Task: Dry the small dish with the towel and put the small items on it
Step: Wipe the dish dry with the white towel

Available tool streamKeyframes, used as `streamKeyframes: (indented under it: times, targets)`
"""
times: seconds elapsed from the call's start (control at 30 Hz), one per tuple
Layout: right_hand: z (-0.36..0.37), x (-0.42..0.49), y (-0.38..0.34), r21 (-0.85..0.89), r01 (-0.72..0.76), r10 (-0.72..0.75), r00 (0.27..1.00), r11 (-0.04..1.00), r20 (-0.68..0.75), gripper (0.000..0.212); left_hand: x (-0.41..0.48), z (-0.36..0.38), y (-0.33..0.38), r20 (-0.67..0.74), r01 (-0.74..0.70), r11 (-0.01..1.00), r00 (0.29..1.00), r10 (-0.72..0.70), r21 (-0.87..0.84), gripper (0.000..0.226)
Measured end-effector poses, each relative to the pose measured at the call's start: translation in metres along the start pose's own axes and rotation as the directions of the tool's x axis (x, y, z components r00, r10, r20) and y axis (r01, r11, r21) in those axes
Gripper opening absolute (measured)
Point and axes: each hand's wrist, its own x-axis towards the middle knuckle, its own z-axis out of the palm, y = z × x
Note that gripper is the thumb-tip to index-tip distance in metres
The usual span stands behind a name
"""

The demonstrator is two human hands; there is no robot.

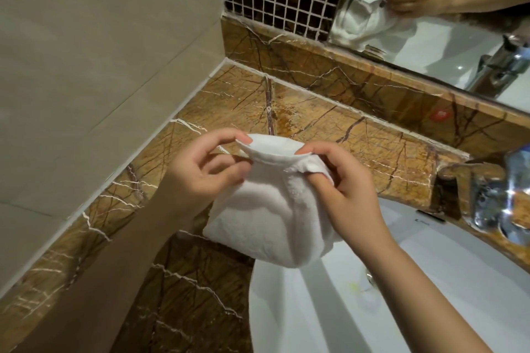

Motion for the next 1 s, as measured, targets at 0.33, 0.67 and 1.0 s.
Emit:
streamKeyframes:
  times: [0.33, 0.67, 1.0]
  targets:
    - [-0.004, 0.009, -0.005, 0.133, -0.338, 0.356, 0.922, 0.932, -0.151, 0.033, 0.001, 0.009, 0.0, -0.101, -0.289, 0.889, 0.934, 0.343, 0.354, 0.01]
    - [0.008, 0.022, -0.033, 0.113, -0.275, 0.298, 0.879, 0.955, -0.371, 0.011, -0.005, 0.017, 0.002, -0.205, 0.188, 0.963, 0.952, -0.227, -0.194, 0.02]
    - [0.033, -0.001, -0.023, -0.374, -0.044, -0.035, 0.979, 0.926, -0.201, 0.024, -0.007, 0.02, -0.001, -0.2, 0.216, 0.875, 0.923, -0.328, -0.434, 0.034]
